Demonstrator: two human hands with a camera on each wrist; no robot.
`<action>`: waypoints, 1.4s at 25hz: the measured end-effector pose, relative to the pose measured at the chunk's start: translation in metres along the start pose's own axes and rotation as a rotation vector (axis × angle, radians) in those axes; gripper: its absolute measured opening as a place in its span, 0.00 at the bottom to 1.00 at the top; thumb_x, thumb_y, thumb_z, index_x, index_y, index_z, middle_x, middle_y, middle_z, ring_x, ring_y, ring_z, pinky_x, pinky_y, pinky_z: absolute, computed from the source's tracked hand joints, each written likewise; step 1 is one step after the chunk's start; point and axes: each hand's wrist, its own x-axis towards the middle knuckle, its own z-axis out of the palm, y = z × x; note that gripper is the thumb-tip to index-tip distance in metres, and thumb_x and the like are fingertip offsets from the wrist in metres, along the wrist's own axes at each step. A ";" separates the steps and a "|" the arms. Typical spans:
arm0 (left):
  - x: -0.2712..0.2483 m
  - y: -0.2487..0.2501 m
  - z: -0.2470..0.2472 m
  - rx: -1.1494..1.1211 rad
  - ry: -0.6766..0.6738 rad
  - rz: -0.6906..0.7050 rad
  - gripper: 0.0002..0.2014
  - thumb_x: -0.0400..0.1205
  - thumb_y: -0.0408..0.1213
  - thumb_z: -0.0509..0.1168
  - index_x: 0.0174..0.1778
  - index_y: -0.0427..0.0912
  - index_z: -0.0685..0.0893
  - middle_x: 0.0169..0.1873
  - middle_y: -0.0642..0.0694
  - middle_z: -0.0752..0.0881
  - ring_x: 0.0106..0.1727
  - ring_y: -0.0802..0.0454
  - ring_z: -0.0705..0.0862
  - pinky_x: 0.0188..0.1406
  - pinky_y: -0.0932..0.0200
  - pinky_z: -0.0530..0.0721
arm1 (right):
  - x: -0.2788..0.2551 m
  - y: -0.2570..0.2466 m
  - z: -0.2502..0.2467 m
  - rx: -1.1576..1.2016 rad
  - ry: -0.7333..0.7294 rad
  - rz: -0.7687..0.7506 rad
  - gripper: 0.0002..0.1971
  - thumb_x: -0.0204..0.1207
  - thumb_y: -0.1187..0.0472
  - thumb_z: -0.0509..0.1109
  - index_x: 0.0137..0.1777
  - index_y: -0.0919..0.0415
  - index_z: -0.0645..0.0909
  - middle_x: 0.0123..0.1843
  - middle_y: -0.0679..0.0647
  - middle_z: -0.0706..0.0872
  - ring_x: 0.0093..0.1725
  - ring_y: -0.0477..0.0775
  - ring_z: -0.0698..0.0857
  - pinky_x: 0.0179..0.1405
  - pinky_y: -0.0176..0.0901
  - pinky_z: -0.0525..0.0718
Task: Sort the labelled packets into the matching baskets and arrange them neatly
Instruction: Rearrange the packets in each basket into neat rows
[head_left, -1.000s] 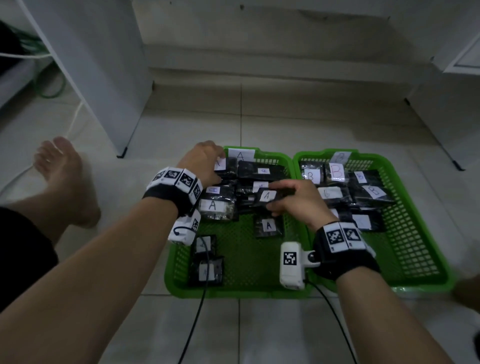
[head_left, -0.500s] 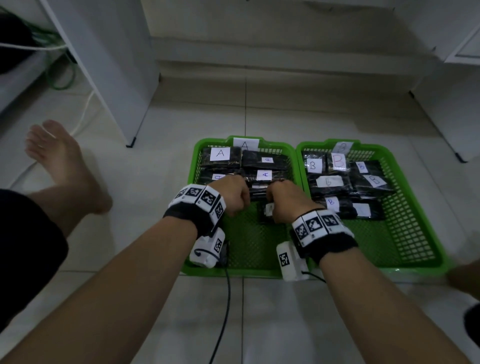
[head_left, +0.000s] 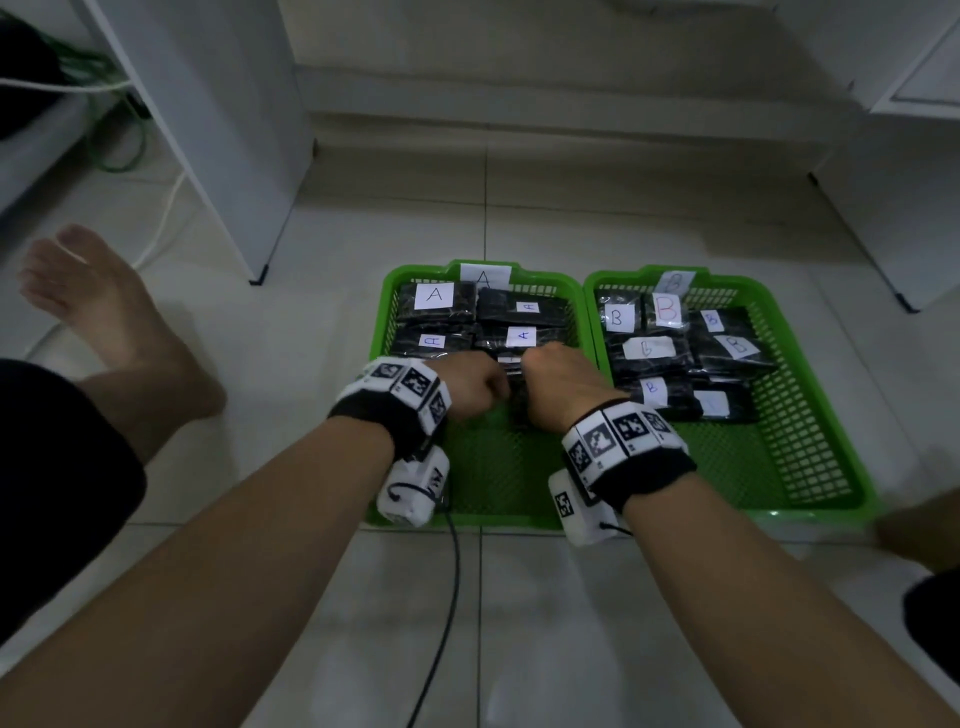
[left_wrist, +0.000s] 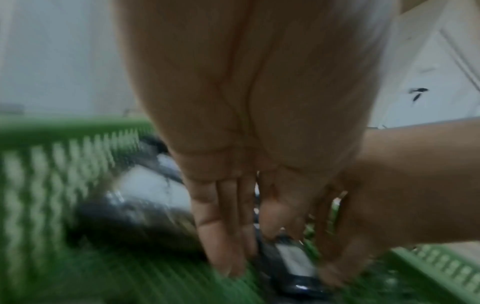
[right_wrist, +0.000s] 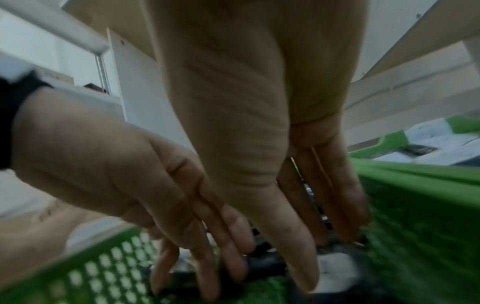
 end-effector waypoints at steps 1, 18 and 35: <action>-0.008 -0.008 -0.006 0.032 0.030 -0.011 0.15 0.81 0.31 0.64 0.59 0.48 0.89 0.60 0.48 0.88 0.60 0.50 0.86 0.61 0.57 0.82 | 0.000 -0.007 0.000 0.029 -0.029 -0.026 0.09 0.78 0.68 0.74 0.56 0.64 0.84 0.59 0.63 0.87 0.59 0.63 0.87 0.56 0.51 0.86; -0.030 -0.051 0.021 0.667 -0.083 -0.084 0.12 0.81 0.35 0.66 0.60 0.45 0.82 0.57 0.47 0.87 0.60 0.44 0.85 0.64 0.50 0.70 | -0.003 -0.071 0.034 0.061 -0.431 -0.266 0.23 0.82 0.55 0.74 0.72 0.67 0.79 0.61 0.59 0.85 0.49 0.53 0.81 0.25 0.31 0.77; -0.026 -0.056 0.028 0.474 -0.235 -0.079 0.19 0.67 0.53 0.80 0.48 0.45 0.91 0.51 0.49 0.90 0.58 0.48 0.84 0.81 0.33 0.43 | 0.004 0.034 -0.019 0.853 -0.018 0.217 0.03 0.77 0.73 0.75 0.50 0.70 0.85 0.45 0.67 0.92 0.37 0.60 0.93 0.21 0.39 0.85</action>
